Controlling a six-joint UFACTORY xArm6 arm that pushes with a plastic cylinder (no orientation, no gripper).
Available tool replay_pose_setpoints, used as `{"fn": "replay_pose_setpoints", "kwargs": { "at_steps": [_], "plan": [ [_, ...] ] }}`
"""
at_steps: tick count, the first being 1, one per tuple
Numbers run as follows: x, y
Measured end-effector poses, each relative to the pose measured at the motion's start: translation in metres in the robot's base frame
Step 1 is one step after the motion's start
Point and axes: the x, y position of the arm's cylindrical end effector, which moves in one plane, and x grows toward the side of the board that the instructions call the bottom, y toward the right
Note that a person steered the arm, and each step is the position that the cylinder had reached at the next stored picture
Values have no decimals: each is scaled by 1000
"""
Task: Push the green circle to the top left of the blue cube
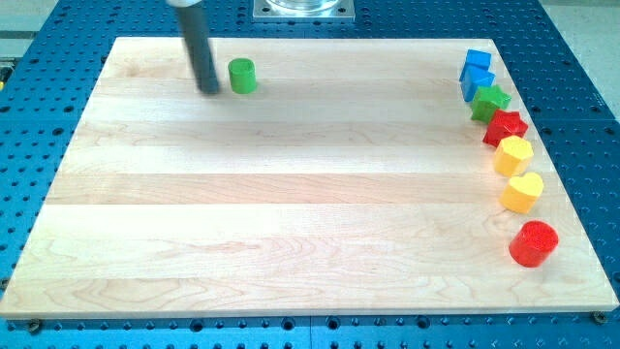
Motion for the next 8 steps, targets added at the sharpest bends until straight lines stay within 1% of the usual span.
{"fn": "replay_pose_setpoints", "kwargs": {
  "at_steps": [1,2,3,4,5,6,7,8],
  "plan": [
    [-8,115],
    [-10,168],
    [16,141],
    [17,195],
    [-6,223],
    [29,220],
    [49,247],
    [18,260]
  ]
}}
